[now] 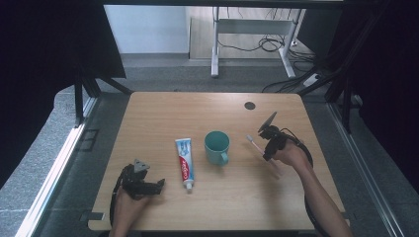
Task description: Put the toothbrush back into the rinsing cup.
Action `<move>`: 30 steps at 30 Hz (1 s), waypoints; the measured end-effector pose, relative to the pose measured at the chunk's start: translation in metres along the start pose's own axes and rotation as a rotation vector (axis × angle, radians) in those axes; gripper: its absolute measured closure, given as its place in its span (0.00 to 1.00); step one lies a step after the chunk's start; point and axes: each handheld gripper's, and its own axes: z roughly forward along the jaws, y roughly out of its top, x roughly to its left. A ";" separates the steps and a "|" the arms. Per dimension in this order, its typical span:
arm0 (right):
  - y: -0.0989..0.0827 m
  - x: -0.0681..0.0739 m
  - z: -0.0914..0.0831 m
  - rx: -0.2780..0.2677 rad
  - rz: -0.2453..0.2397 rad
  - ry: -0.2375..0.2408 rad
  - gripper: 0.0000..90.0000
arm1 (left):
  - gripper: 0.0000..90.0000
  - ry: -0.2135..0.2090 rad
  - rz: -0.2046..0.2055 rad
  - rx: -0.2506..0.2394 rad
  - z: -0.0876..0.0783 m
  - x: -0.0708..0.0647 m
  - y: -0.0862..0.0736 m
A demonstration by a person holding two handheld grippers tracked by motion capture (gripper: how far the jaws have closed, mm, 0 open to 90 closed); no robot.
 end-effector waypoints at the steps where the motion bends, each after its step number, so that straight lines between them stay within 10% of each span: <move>1: 0.000 0.001 -0.002 -0.009 -0.002 0.004 0.87 | 0.00 0.000 0.000 0.000 0.000 0.000 0.000; 30: -0.017 0.016 -0.042 -0.271 -0.076 0.024 0.87 | 0.00 -0.001 0.001 0.000 0.000 0.000 0.000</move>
